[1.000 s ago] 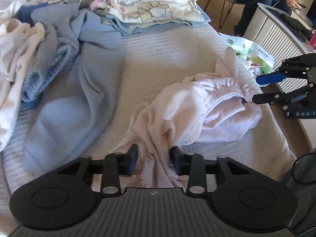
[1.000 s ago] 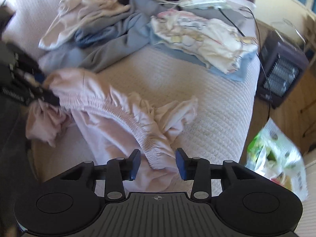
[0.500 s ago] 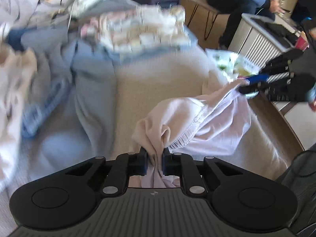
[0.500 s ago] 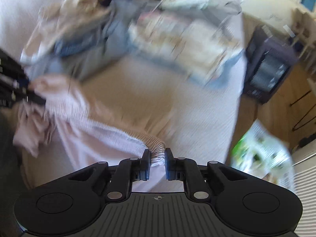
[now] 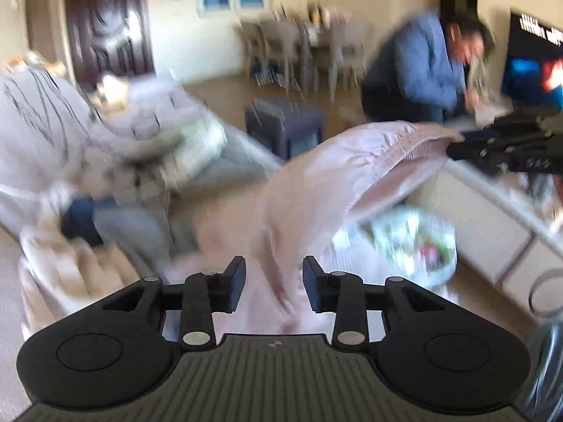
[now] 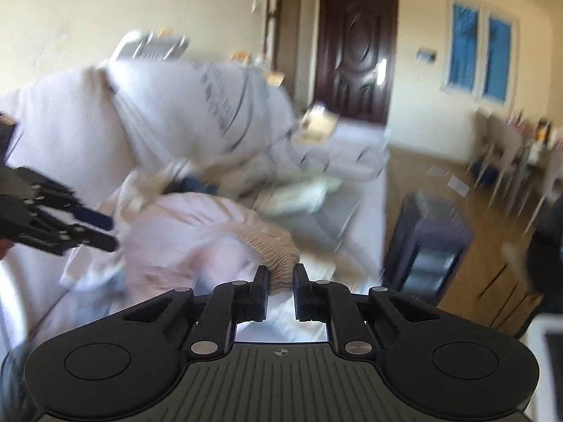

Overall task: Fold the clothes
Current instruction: 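Lift the pink pants with both grippers and shake them out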

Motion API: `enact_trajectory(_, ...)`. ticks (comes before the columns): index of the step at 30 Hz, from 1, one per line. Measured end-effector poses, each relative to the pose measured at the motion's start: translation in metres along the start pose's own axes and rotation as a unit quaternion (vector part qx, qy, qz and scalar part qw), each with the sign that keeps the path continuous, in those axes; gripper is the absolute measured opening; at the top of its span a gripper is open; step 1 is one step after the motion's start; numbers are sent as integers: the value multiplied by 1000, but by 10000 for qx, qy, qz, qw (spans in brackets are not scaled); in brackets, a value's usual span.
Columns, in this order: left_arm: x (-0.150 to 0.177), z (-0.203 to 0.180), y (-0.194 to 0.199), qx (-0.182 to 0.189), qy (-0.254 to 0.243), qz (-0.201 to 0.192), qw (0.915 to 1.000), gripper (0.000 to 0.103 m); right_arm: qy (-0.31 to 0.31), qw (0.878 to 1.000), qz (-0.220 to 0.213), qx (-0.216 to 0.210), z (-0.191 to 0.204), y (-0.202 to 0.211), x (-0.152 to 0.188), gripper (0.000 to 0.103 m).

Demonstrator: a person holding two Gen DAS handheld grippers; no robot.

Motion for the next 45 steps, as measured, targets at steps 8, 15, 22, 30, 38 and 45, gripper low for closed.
enact_trajectory(8, 111, -39, -71, 668, 378, 1451, 9864, 41, 51, 9860, 1661, -145, 35, -23, 139, 14)
enact_trajectory(15, 140, -62, -118, 548, 327, 1451, 9874, 46, -879, 9860, 1412, 104, -7, -11, 132, 14)
enact_trajectory(22, 111, -113, -138, 461, -438, 772, 9950, 56, -1350, 9855, 985, -294, -9, 1, 87, 14)
enact_trajectory(30, 94, -128, -171, -215, -581, 394, 9973, 56, -1083, 9894, 890, -381, 6, -6, 69, 14)
enact_trajectory(38, 89, -96, -178, 69, -426, 622, 9971, 1, -1127, 9866, 1171, -153, -6, -14, 88, 14)
enact_trajectory(45, 86, -51, -76, 493, -675, 995, 9915, 1, -729, 9804, 1829, -65, 2, -26, 124, 14)
Point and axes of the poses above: each gripper's, at about its wrist camera, not at the fingertips, and y roughly against the way its jaws point, z to its left, x to its underside, the point moved 6 cm from there along -y, roughly the way its jaws point, and after that the axes turned 5 degrees about x, right-handed, at the moved point
